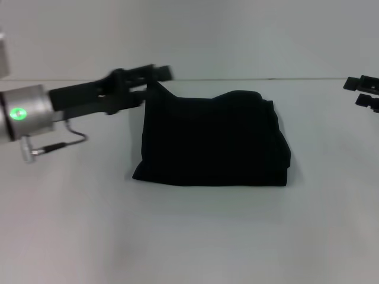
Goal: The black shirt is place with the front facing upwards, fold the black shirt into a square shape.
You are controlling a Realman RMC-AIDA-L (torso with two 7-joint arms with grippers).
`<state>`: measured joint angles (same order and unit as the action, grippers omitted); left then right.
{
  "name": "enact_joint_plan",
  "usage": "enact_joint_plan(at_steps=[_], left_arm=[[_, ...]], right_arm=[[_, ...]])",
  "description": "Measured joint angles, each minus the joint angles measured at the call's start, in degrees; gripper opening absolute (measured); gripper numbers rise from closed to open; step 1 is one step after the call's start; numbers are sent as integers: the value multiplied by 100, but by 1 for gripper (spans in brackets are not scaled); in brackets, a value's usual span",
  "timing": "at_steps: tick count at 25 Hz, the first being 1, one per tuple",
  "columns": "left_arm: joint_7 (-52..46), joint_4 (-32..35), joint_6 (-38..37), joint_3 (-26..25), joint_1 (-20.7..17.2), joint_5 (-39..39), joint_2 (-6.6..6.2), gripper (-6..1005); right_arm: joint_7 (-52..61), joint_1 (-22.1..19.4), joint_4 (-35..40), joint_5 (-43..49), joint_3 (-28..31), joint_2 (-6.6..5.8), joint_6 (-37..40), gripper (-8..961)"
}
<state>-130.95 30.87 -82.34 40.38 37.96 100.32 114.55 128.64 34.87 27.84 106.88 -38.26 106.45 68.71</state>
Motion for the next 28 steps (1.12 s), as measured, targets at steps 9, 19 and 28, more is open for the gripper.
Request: enact_joint_plan(at_steps=[9, 19, 28], left_arm=[[-533, -250, -35, -47, -307, 231, -452, 812], [-467, -167, -57, -102, -339, 429, -448, 876], [-393, -177, 18, -126, -344, 370, -348, 873]], right_arm=[[1395, 1003, 70, 2055, -336, -318, 1154, 733], [2336, 1714, 153, 3002, -760, -33, 1382, 733], [2454, 1813, 101, 3225, -1082, 305, 745, 735]])
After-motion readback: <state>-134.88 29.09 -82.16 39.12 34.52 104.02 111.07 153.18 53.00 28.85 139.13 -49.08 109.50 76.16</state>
